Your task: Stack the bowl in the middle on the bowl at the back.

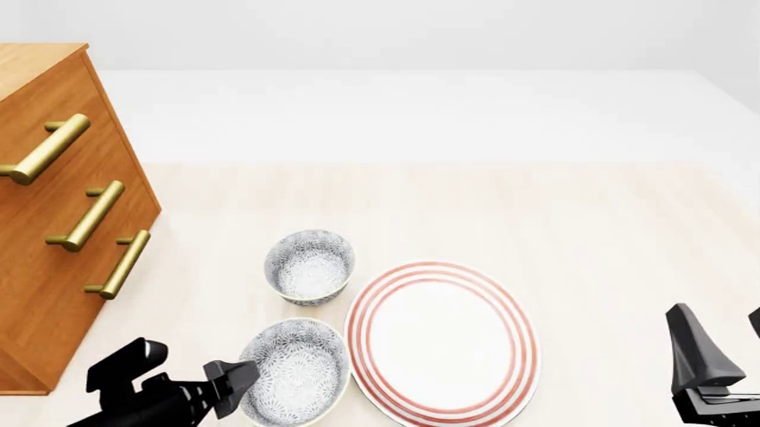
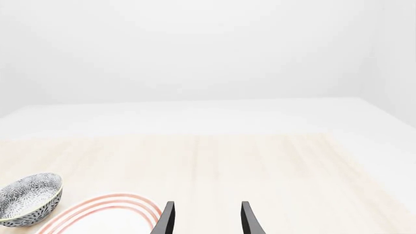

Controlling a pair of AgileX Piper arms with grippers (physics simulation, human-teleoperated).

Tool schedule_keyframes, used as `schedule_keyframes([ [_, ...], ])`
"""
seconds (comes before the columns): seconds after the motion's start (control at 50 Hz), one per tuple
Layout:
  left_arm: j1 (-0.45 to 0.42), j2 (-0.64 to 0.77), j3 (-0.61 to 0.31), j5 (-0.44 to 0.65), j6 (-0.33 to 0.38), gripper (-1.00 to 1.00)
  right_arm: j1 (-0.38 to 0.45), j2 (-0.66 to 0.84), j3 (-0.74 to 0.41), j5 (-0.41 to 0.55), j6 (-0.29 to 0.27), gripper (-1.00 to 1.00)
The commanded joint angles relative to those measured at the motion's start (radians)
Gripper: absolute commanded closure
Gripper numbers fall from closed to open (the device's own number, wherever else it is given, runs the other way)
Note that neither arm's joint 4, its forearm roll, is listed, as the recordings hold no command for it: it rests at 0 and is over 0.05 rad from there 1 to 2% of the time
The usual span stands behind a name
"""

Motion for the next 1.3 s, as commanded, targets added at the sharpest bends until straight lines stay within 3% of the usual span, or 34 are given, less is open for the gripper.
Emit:
schedule_keyframes([
  [0.02, -0.008, 0.106, 0.005, -0.111, -0.011, -1.00, -0.001, 0.000, -0.001, 0.000, 0.001, -1.00],
  [0.4, -0.067, 0.173, -0.013, -0.194, -0.033, -1.00, -0.001, 0.001, -0.002, 0.001, 0.001, -1.00],
  [0.42, -0.070, 0.169, -0.014, -0.190, -0.033, 1.00, -0.001, 0.000, -0.002, 0.001, 0.001, -1.00],
  [0.58, -0.074, 0.104, -0.035, -0.121, -0.027, 1.00, -0.001, 0.000, -0.001, 0.001, 0.001, -1.00],
  [0.76, -0.063, -0.036, -0.058, 0.030, -0.010, 1.00, -0.001, -0.002, -0.002, 0.004, 0.000, -1.00],
  [0.92, -0.052, -0.270, -0.125, 0.297, 0.007, 1.00, 0.002, 0.000, -0.001, 0.000, -0.005, -1.00],
  [0.94, -0.050, -0.336, -0.160, 0.384, 0.018, 1.00, 0.001, 0.004, 0.000, -0.003, -0.006, -1.00],
  [0.96, -0.050, -0.340, -0.161, 0.389, 0.018, 1.00, 0.001, 0.007, 0.001, -0.006, -0.005, -1.00],
  [0.98, -0.056, -0.406, -0.198, 0.480, 0.026, 1.00, 0.002, 0.006, 0.000, -0.004, -0.007, -1.00],
  [1.04, -0.053, -0.476, -0.257, 0.598, 0.043, 1.00, 0.003, 0.002, -0.001, 0.000, -0.010, -1.00],
  [1.16, -0.045, -0.548, -0.394, 0.805, 0.113, 1.00, 0.004, 0.002, -0.001, 0.000, -0.013, -1.00],
  [1.3, -0.086, -0.530, -0.483, 0.939, 0.179, 1.00, 0.006, 0.002, -0.002, 0.001, -0.018, -1.00],
])
